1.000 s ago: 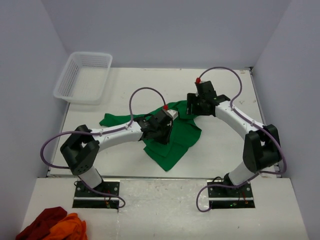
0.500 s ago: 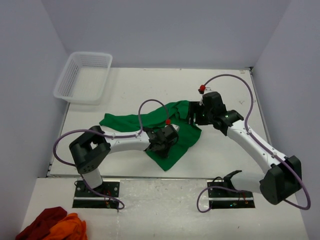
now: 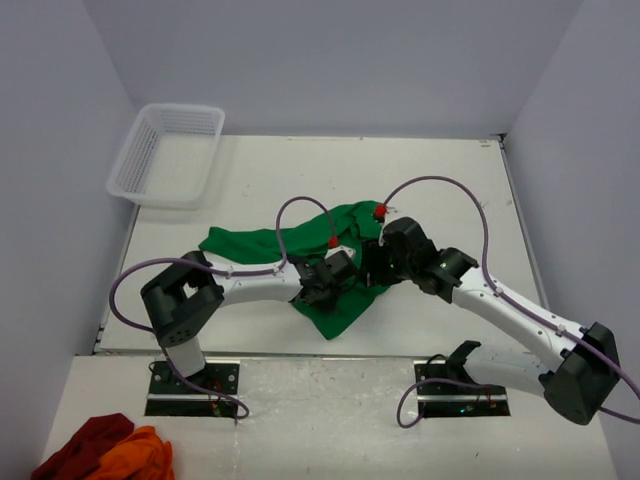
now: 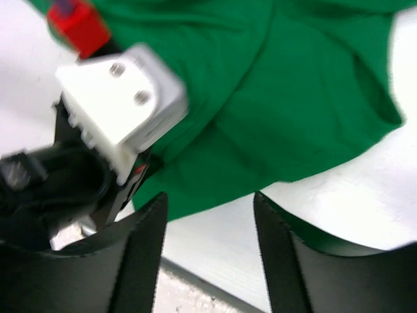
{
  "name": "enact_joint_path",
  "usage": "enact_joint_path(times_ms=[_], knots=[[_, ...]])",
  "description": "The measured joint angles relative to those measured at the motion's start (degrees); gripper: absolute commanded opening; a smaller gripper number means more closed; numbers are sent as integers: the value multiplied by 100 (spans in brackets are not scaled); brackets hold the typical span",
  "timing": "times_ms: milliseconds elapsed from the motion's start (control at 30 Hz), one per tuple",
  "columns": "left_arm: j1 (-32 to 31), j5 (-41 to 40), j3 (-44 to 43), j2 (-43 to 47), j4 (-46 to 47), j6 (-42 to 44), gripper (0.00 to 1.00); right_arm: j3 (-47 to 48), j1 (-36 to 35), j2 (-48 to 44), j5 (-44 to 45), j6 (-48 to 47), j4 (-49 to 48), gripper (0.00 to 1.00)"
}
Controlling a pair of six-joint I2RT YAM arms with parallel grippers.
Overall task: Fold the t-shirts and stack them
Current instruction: Flatten out the tshirt
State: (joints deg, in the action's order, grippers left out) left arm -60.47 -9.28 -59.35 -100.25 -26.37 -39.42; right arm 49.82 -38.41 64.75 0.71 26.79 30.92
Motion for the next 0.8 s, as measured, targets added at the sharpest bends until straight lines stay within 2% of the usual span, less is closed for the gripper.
enact_joint_path(times_ms=[100,200,333,367,500,633,733,800], knots=[[-7,-26,-17,-4,-11,0,0,-199,-483,-160,24,232,39,54],[-11,-162,-101,-4,-168,2,0,-382,-643,-387,210,413,162,56],[-33,-621,-494,57,-719,28,0,-439,-629,-531,811,584,461,71],[-33,-752,-619,118,-852,57,0,-439,-605,-516,977,595,525,72],[-33,-1329,-1123,688,-1355,63,0,-280,-267,-240,1237,566,710,78],[-31,-1788,-1252,1521,-1757,-22,0,173,323,444,1198,382,597,79],[-31,-2090,-1198,2072,-2100,-175,0,509,778,1045,1060,243,367,77],[-28,-2275,-1102,2391,-2358,-299,0,741,1012,1484,979,162,219,71]])
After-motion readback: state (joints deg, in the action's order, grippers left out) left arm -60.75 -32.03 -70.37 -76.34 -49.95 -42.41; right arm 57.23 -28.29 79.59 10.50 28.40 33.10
